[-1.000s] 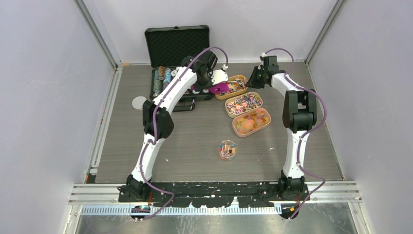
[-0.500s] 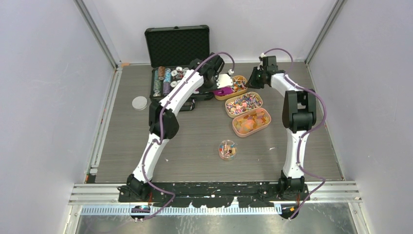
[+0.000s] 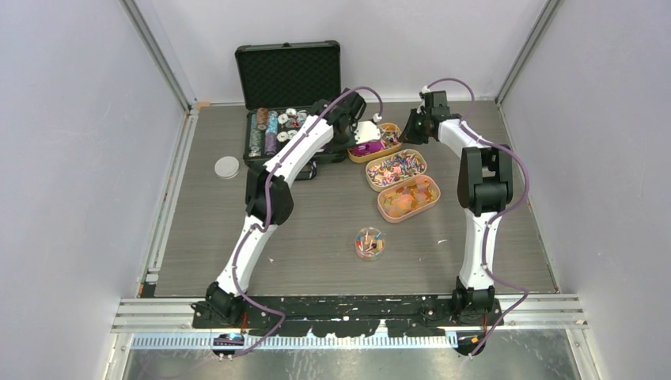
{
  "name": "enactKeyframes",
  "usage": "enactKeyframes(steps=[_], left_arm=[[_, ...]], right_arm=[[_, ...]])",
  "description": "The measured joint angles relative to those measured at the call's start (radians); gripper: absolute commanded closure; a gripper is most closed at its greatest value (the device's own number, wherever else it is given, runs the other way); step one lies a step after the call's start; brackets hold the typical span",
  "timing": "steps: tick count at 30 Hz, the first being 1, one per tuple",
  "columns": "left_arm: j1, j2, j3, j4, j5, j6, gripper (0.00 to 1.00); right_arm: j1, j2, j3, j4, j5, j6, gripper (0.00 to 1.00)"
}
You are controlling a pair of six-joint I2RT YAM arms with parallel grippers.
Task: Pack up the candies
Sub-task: Scoop the fake candies from the storage box.
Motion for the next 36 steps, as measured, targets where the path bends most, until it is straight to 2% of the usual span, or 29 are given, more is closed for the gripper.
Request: enactKeyframes(steps=[30, 36], left_arm=[[0.028, 0.029, -0.071, 0.131, 0.14, -0.128, 1.0], [0.044, 0.005, -0.121, 0.168, 0.189, -0.16, 1.0]], right_arm=[[0.002, 0.0, 0.0, 0.009, 0.011, 0.032, 0.89], [-0.003, 0.0, 0.0, 0.018, 0.007, 0.061, 0.85]])
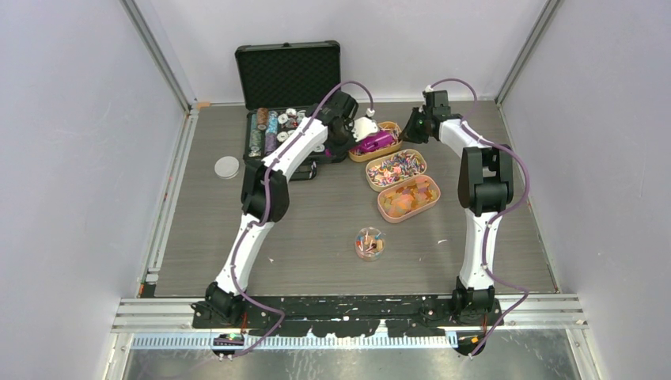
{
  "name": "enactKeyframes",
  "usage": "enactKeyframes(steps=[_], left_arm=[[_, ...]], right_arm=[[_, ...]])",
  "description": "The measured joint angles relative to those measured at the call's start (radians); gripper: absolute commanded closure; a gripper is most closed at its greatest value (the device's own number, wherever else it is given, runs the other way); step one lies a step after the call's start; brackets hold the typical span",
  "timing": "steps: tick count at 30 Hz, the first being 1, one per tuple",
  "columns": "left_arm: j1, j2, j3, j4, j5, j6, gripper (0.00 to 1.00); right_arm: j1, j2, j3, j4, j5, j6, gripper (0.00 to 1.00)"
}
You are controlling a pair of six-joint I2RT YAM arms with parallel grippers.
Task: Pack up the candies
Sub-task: Scoop the fake candies from the storage box.
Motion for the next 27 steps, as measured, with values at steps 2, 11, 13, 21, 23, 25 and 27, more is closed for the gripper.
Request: enactKeyframes(steps=[2, 11, 13, 21, 23, 25, 27], left_arm=[[0.006, -0.007, -0.014, 0.011, 0.015, -0.013, 1.0], [0.012, -0.035, -0.062, 0.049, 0.027, -0.051, 1.0], [0.014, -0.046, -0.079, 0.06, 0.031, -0.057, 1.0], [0.014, -0.066, -0.105, 0.064, 0.029, -0.08, 1.0], [0.014, -0.074, -0.113, 0.061, 0.021, -0.082, 1.0], [0.014, -0.085, -0.12, 0.048, 0.013, -0.085, 1.0], [0.014, -0.096, -0.12, 0.032, 0.006, -0.089, 1.0]], right_arm=[[-0.003, 0.0, 0.0, 0.005, -0.003, 0.014, 0.85], [-0.008, 0.0, -0.001, 0.021, -0.01, 0.052, 0.83], [-0.009, 0.0, -0.001, 0.021, -0.013, 0.057, 0.83], [-0.015, 0.003, -0.001, 0.02, -0.032, 0.062, 0.85], [-0.016, 0.003, -0.001, 0.02, -0.037, 0.061, 0.85], [-0.017, 0.003, -0.001, 0.019, -0.04, 0.059, 0.85], [-0.018, 0.003, 0.0, 0.014, -0.043, 0.055, 0.85]])
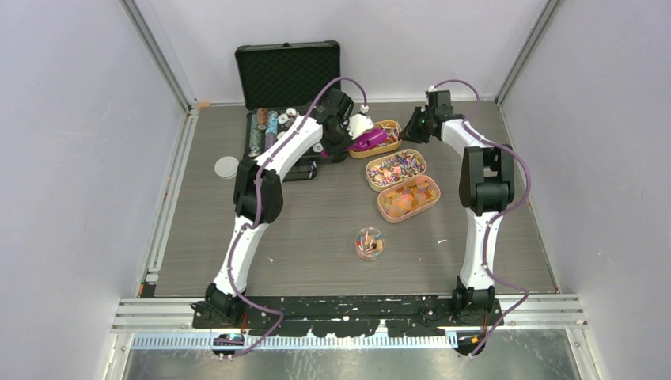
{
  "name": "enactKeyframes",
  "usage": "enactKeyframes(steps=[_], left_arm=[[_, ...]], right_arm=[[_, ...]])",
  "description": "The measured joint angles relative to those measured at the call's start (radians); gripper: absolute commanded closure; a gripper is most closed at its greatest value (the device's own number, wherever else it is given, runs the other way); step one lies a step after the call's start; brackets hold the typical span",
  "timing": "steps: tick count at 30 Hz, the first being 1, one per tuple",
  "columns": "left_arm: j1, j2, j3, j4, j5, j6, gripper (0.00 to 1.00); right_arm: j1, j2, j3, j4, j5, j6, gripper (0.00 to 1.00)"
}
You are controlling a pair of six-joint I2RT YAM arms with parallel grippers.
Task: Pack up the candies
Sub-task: Scoop the fake candies from the storage box.
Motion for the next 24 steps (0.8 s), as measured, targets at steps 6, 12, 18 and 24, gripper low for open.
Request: enactKeyframes(steps=[6, 12, 18, 24], left_arm=[[-0.001, -0.021, 0.001, -0.054, -0.023, -0.009, 1.0], [0.0, -0.043, -0.002, -0.075, -0.023, -0.014, 1.0], [-0.001, -0.072, -0.001, -0.093, -0.034, -0.014, 1.0], [-0.001, -0.073, 0.022, -0.16, -0.055, -0.013, 1.0]], right_arm=[[0.0, 0.006, 0.01, -0.013, -0.006, -0.006, 0.79], [-0.007, 0.007, 0.017, -0.022, -0.024, -0.017, 0.86], [-0.03, 0.007, 0.03, -0.032, -0.06, -0.048, 0.87], [-0.052, 0.016, 0.06, -0.062, -0.099, -0.103, 0.87]])
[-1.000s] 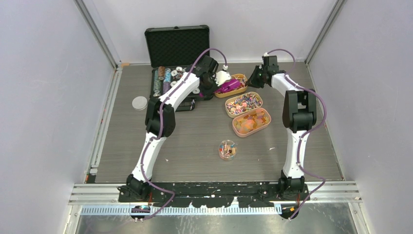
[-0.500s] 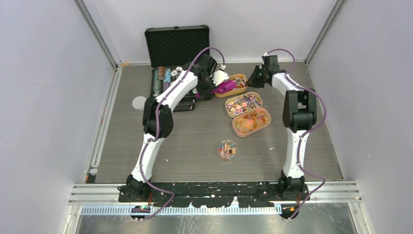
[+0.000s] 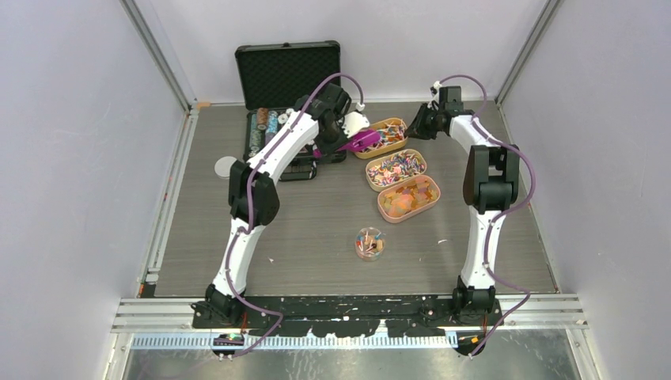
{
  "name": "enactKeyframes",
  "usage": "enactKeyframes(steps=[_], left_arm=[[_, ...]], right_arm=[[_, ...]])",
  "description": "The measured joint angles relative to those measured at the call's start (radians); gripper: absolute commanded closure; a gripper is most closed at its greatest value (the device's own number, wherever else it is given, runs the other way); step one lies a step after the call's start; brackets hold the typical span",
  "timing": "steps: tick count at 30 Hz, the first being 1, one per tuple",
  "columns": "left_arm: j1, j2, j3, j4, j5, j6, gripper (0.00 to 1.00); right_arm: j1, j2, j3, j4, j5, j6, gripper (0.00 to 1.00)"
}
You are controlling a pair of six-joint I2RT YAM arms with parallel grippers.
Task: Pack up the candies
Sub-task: Scoop the fake candies from the storage box, then place the fake candies in the packing bottle.
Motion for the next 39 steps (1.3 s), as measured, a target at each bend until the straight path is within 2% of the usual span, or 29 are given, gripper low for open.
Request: enactKeyframes(steps=[6, 13, 17, 19, 25, 30, 39], left_arm=[[0.0, 0.0, 0.021, -0.026, -0.012, -0.005, 1.0], [0.0, 0.0, 0.03, -0.062, -0.017, -0.007, 1.0], [0.0, -0.001, 0.047, -0.08, -0.019, -0.008, 1.0], [-0.001, -0.003, 0.047, -0.085, -0.019, -0.009, 1.0], [-0.002, -0.046, 0.038, -0.105, 0.0, -0.038, 1.0], [-0.002, -0.15, -0.002, -0.125, 0.05, -0.08, 1.0], [-0.06, -0.344, -0.116, -0.157, 0.166, -0.206, 1.0]], right_arm=[[-0.006, 0.029, 0.038, -0.025, -0.027, -0.045, 0.86], [-0.006, 0.034, 0.05, -0.053, -0.036, -0.064, 0.55], [-0.006, 0.034, 0.071, -0.051, -0.042, -0.054, 0.42], [-0.006, 0.032, 0.072, -0.051, -0.042, -0.045, 0.39], [-0.006, -0.006, 0.069, -0.063, -0.042, -0.014, 0.37], [-0.006, -0.148, 0.012, -0.054, -0.039, 0.022, 0.37], [0.01, -0.582, -0.345, 0.038, -0.034, 0.105, 0.38]])
